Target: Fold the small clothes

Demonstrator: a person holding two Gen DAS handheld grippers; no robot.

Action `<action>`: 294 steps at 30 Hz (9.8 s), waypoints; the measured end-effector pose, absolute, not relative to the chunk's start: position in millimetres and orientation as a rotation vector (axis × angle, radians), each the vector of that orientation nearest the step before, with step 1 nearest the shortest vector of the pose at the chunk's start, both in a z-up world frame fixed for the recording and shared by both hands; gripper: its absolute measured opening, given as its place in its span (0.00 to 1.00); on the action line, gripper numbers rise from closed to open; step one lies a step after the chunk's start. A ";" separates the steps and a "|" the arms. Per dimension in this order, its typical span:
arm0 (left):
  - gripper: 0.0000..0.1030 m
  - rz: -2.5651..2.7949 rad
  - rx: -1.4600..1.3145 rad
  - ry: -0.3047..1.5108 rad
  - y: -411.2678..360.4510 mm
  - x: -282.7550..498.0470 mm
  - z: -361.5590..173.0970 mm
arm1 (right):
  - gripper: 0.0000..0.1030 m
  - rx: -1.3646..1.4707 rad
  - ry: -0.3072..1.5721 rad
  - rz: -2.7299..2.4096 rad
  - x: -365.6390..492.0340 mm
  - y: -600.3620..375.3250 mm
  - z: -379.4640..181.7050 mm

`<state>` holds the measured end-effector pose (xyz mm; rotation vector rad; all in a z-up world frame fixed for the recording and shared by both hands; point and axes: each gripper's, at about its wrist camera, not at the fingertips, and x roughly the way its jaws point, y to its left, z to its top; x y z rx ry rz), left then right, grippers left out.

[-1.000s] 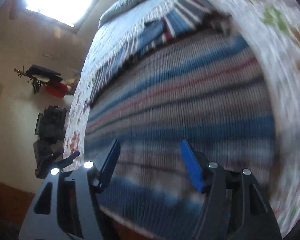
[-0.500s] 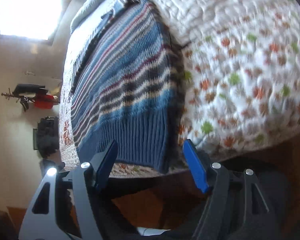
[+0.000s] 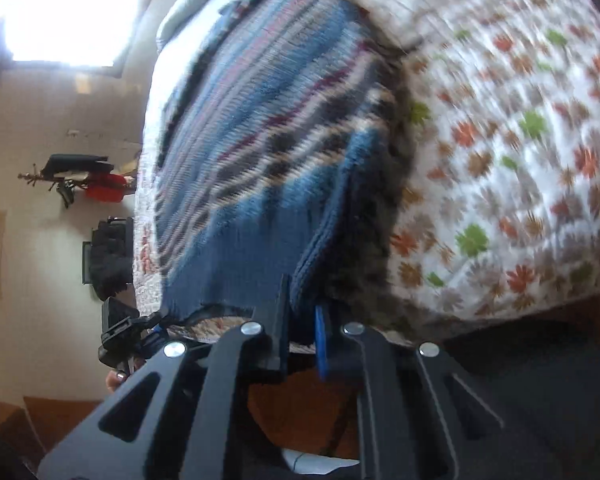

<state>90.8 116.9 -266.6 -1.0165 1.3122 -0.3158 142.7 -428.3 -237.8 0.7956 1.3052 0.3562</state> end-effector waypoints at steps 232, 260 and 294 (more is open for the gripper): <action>0.86 0.022 -0.070 0.967 102.9 386.6 -206.6 | 0.71 0.254 0.852 0.406 419.5 -222.3 -230.7; 0.86 -0.229 -0.590 1.253 174.0 504.4 -258.4 | 0.73 0.342 0.902 0.424 425.4 -235.6 -235.1; 0.78 -0.332 -0.590 1.363 171.3 556.4 -275.0 | 0.76 0.277 0.906 0.431 426.9 -223.0 -247.7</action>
